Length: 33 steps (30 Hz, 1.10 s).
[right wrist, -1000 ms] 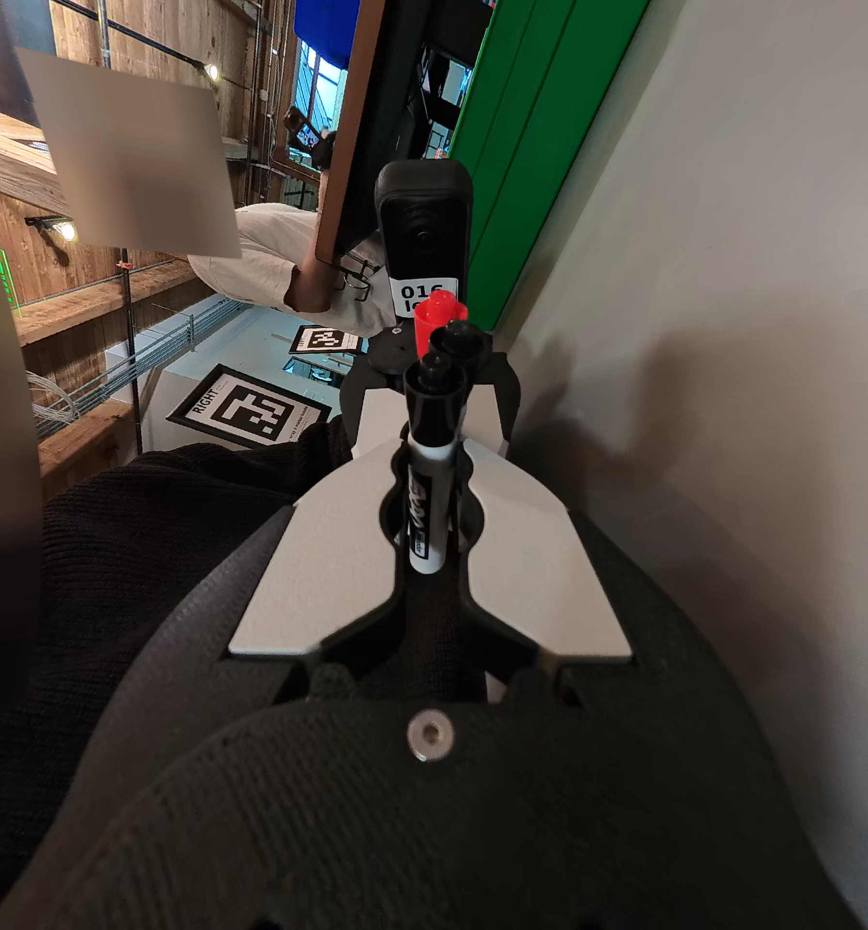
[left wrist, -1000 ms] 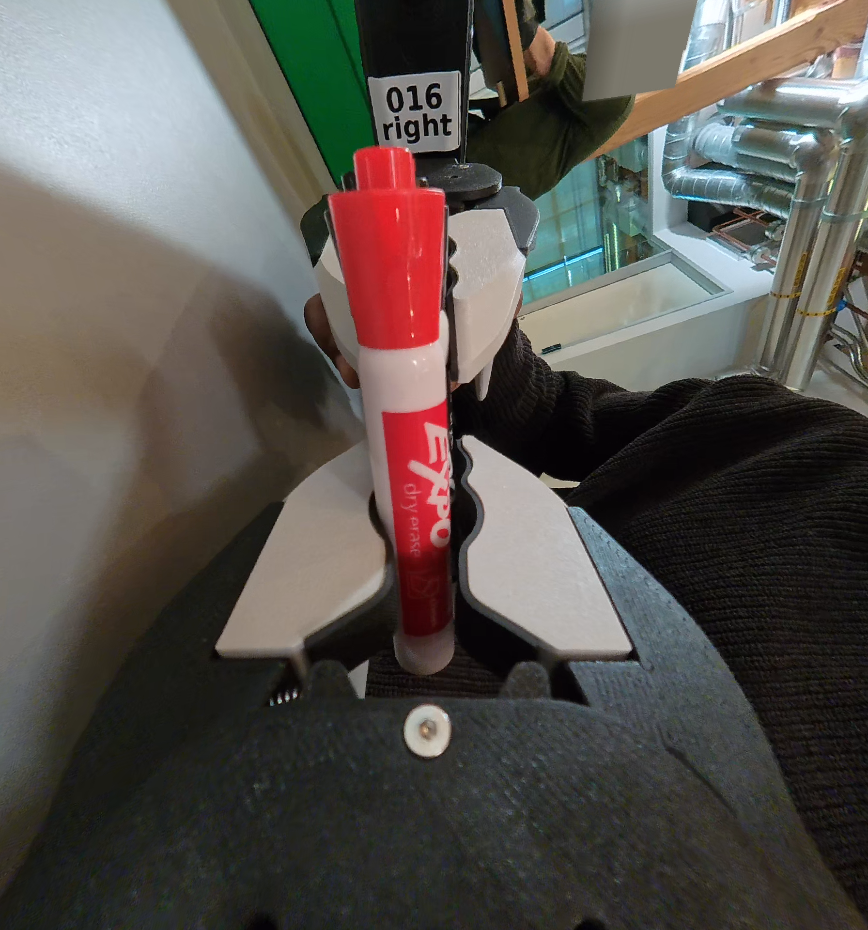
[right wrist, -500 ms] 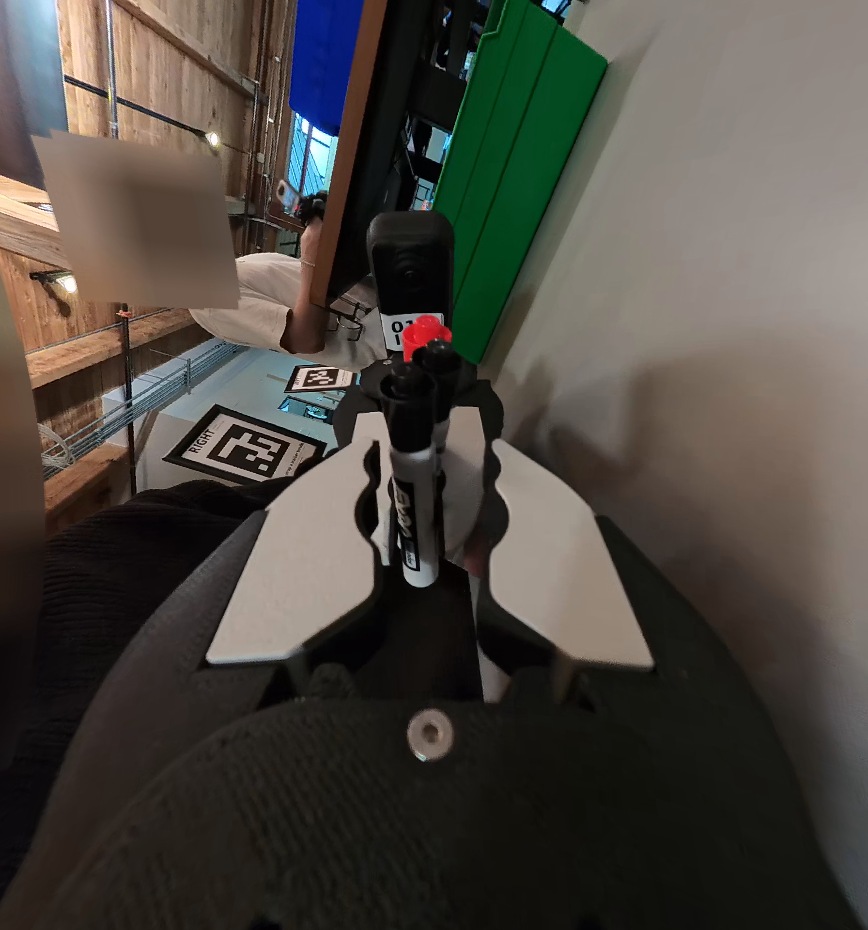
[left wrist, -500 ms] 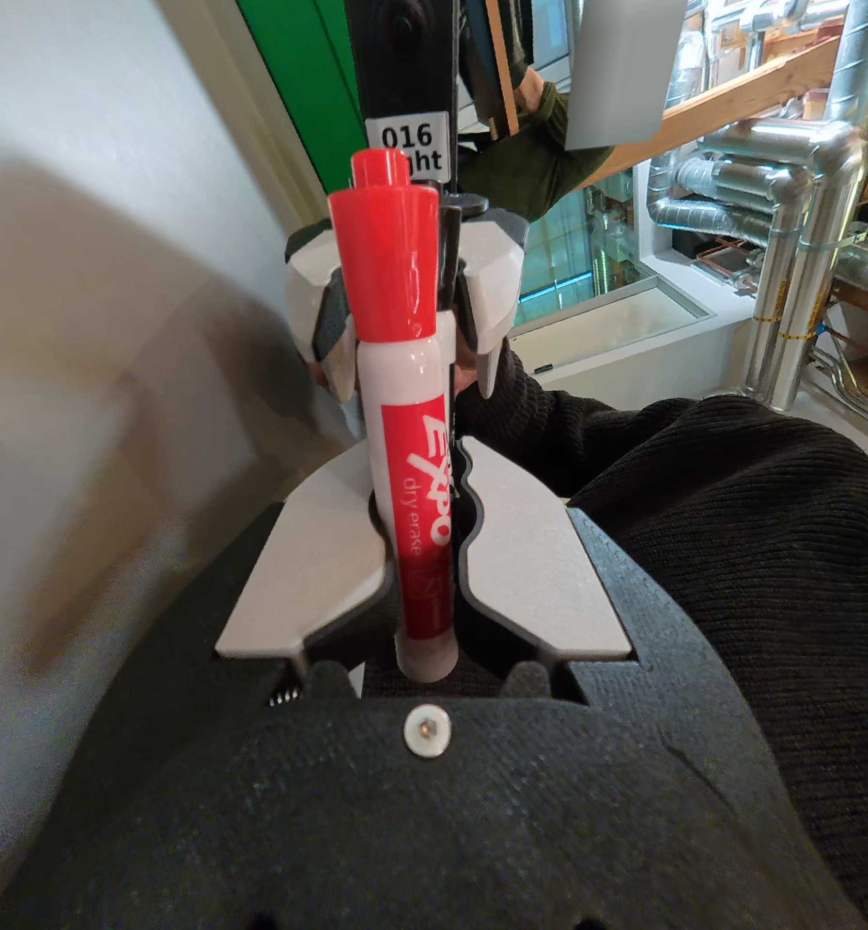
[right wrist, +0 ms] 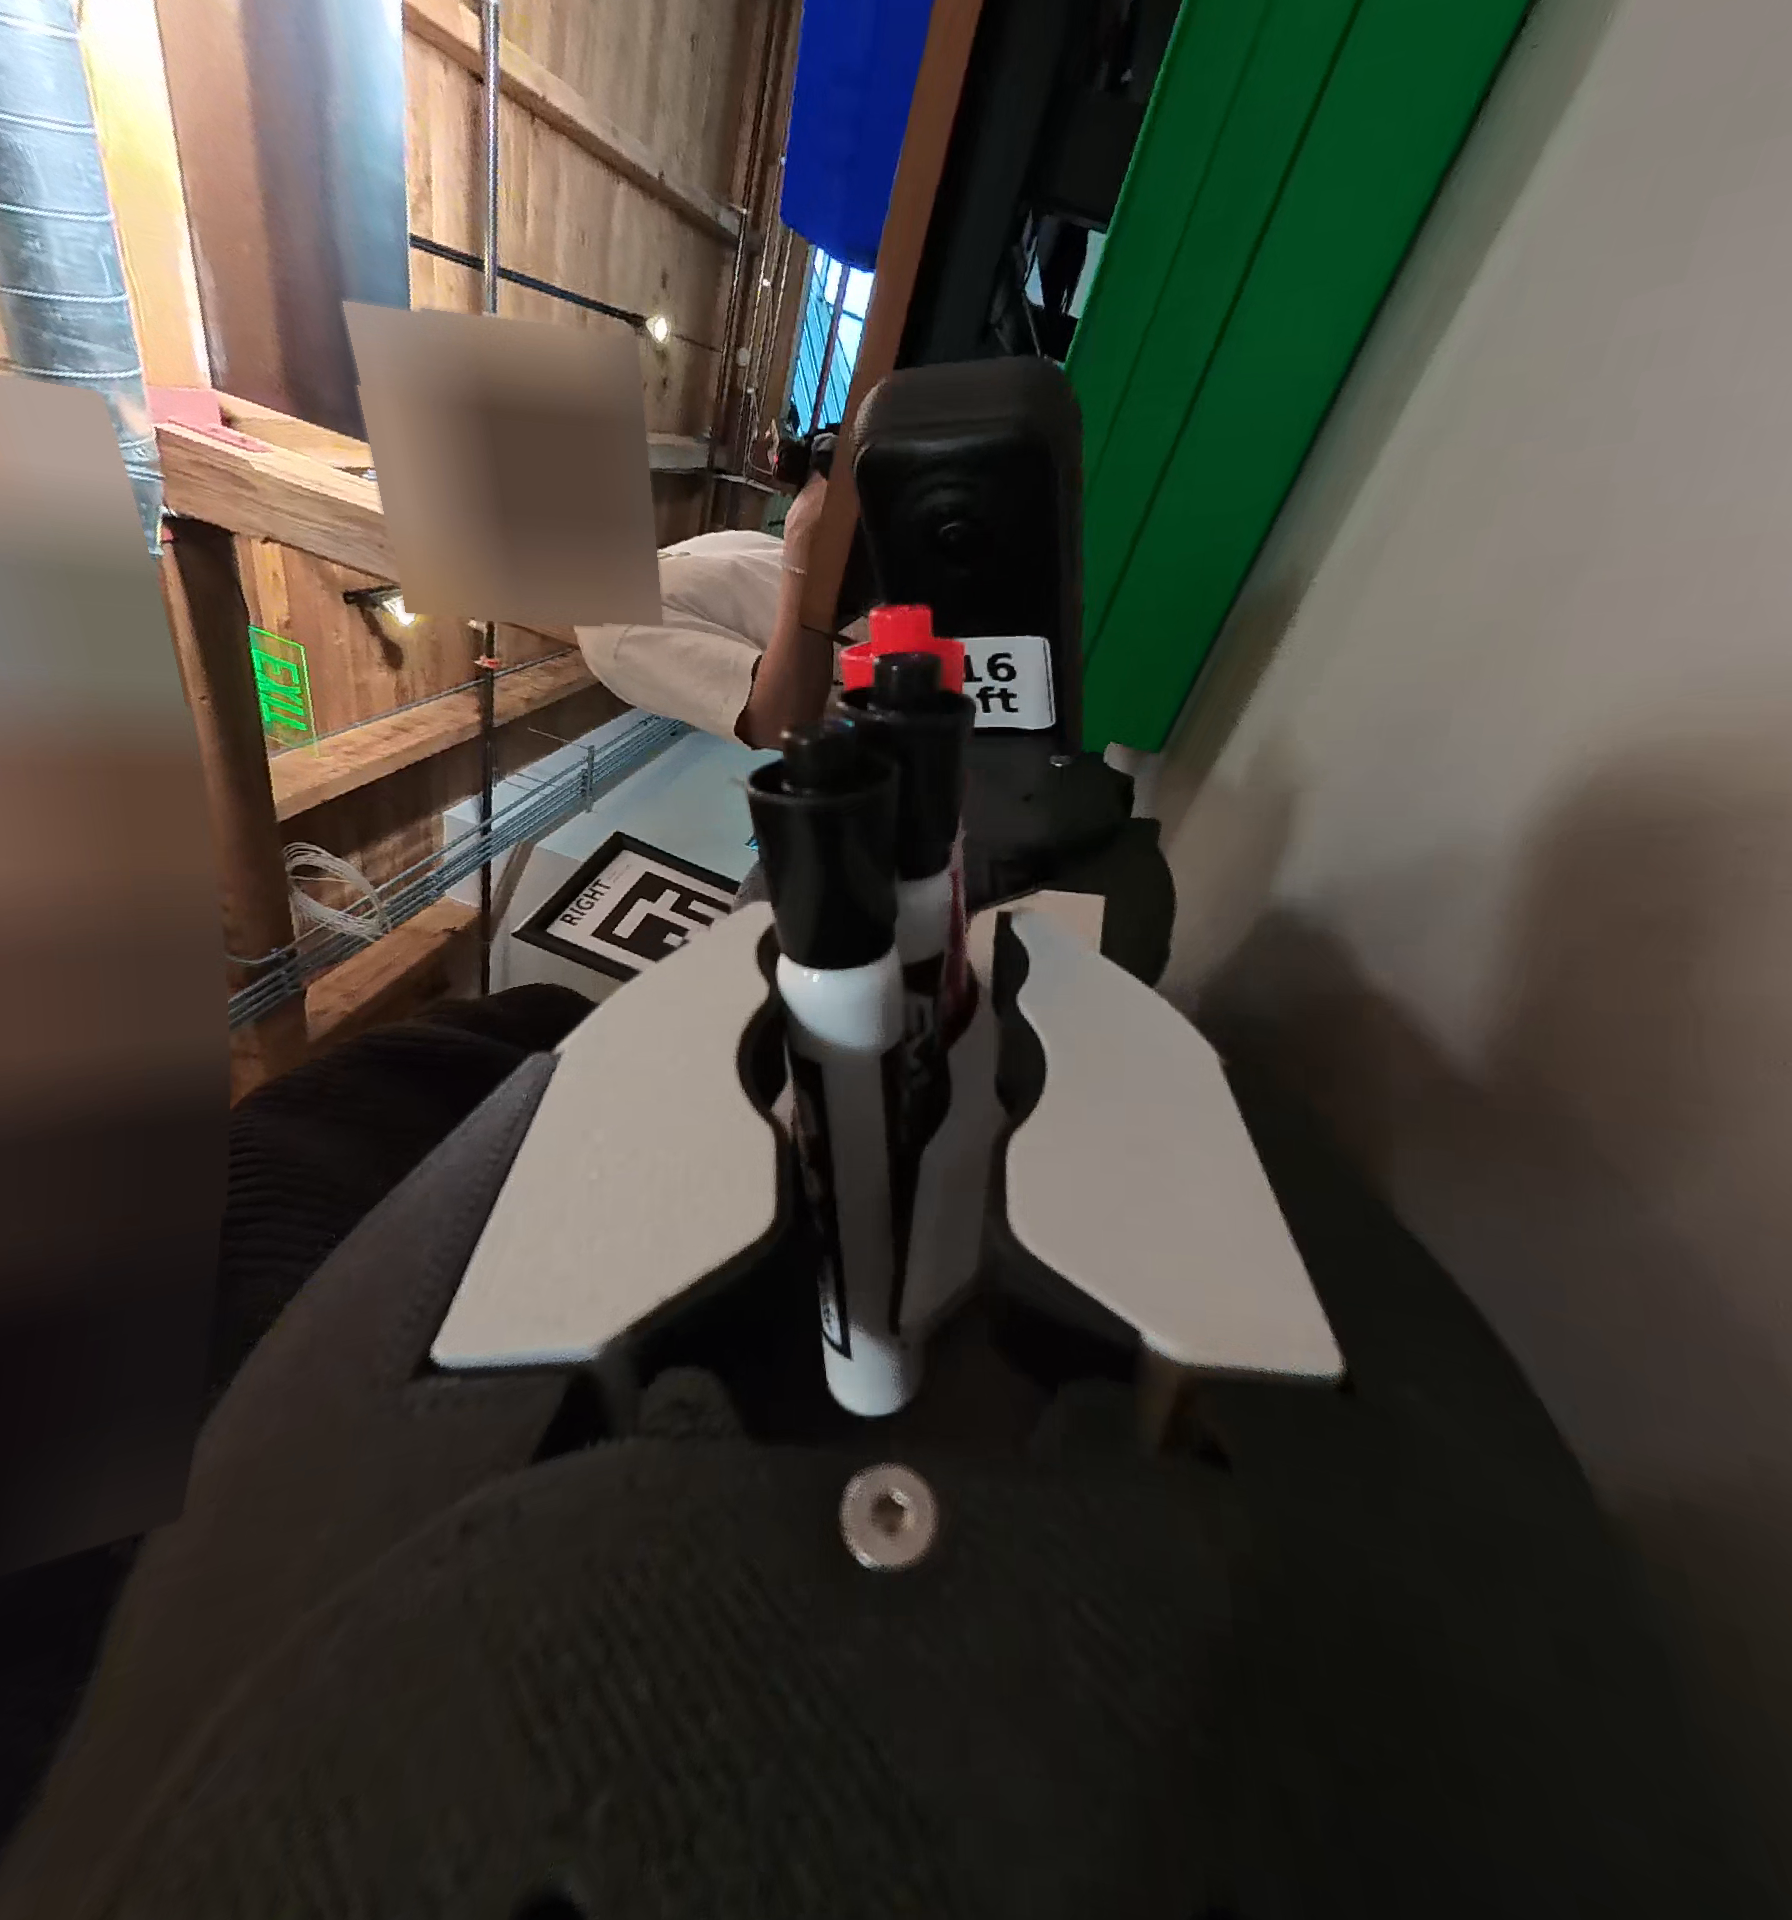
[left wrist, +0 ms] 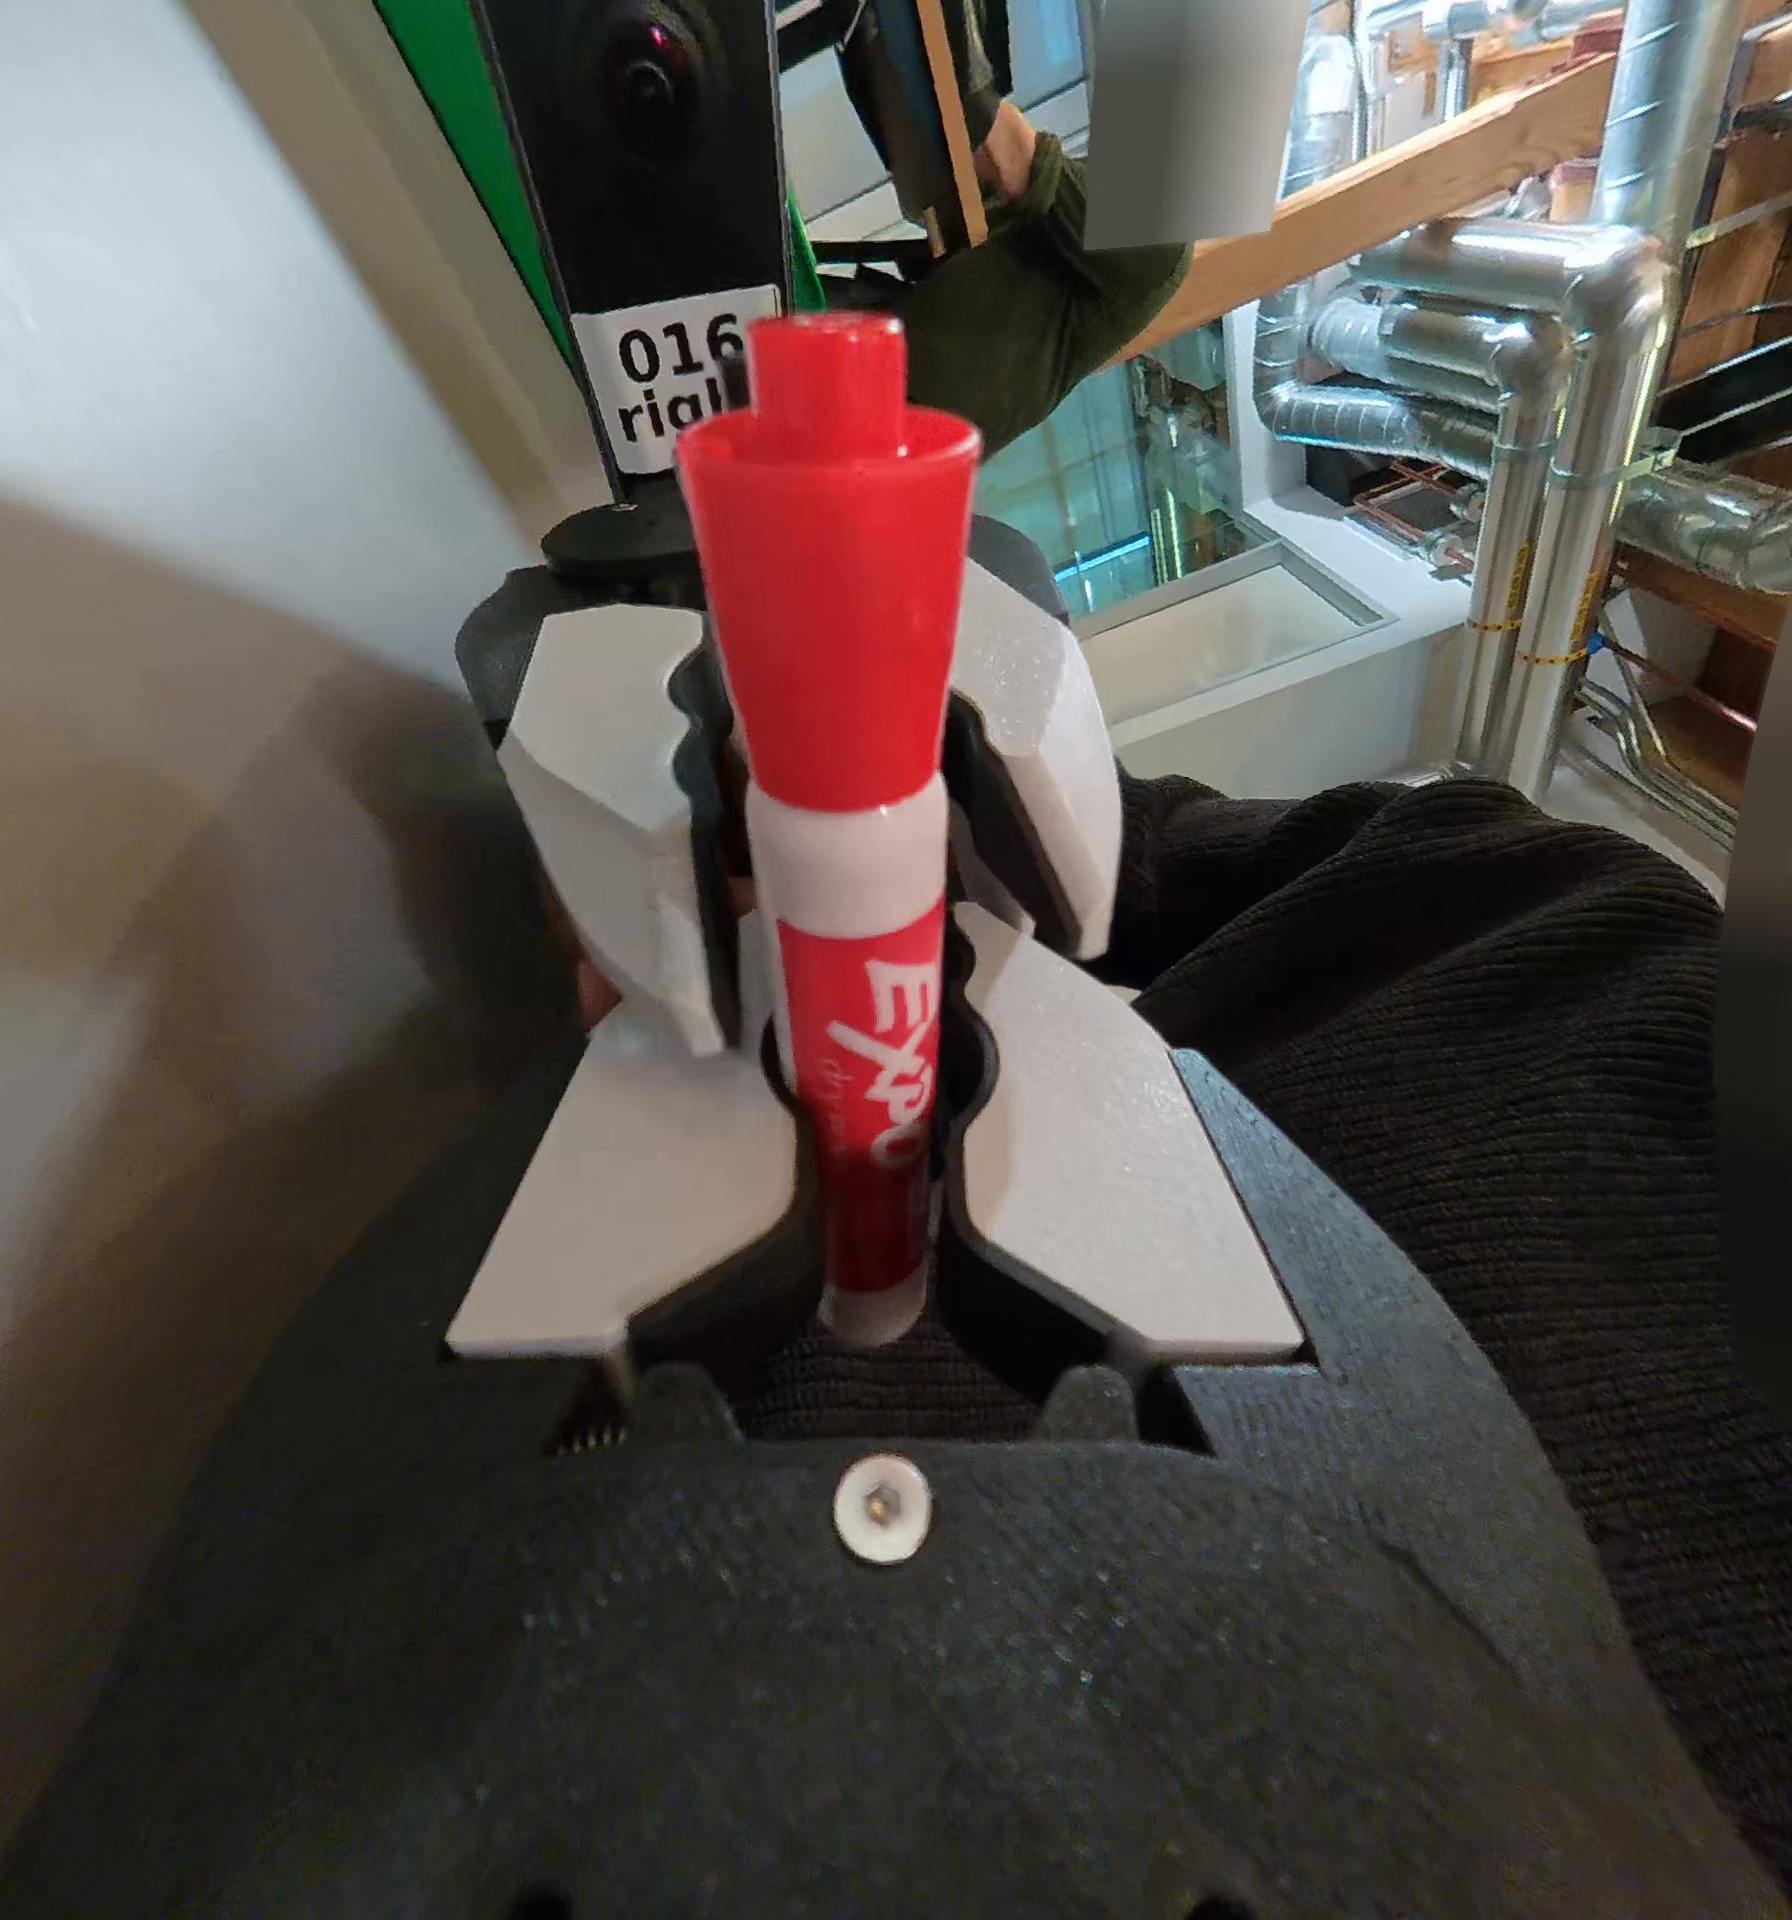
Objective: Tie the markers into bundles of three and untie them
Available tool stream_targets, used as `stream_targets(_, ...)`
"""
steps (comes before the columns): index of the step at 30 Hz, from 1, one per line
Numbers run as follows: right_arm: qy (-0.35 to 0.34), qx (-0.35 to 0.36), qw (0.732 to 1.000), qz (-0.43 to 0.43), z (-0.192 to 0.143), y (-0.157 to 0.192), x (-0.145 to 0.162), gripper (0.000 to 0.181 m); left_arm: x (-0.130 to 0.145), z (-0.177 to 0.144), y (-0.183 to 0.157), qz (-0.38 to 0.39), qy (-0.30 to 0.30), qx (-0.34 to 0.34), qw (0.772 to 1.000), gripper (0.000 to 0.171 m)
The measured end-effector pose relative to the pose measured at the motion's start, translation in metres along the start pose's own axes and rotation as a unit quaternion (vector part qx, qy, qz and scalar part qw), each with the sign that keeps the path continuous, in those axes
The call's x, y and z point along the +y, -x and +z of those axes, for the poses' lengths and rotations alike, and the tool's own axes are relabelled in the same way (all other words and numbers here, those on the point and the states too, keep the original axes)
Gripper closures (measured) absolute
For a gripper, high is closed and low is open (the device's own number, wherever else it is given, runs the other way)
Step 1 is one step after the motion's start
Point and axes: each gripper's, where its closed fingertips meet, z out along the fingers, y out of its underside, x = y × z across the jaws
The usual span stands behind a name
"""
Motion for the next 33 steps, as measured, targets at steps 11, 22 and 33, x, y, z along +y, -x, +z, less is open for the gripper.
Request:
stream_targets(11,-0.004,0.02,1.0,-0.015,-0.009,-0.003,-0.006,0.163,-0.005,-0.005,0.007,-0.011,-0.011,-0.018,1.0,0.151)
stream_targets(22,-0.02,0.043,0.999,-0.006,-0.021,-0.008,-0.018,0.135,-0.008,-0.01,0.014,-0.011,-0.019,-0.037,0.999,0.151)
stream_targets(33,-0.023,0.12,0.992,-0.039,-0.043,-0.024,-0.03,0.124,-0.007,-0.015,0.039,0.012,-0.011,-0.135,0.991,0.152)
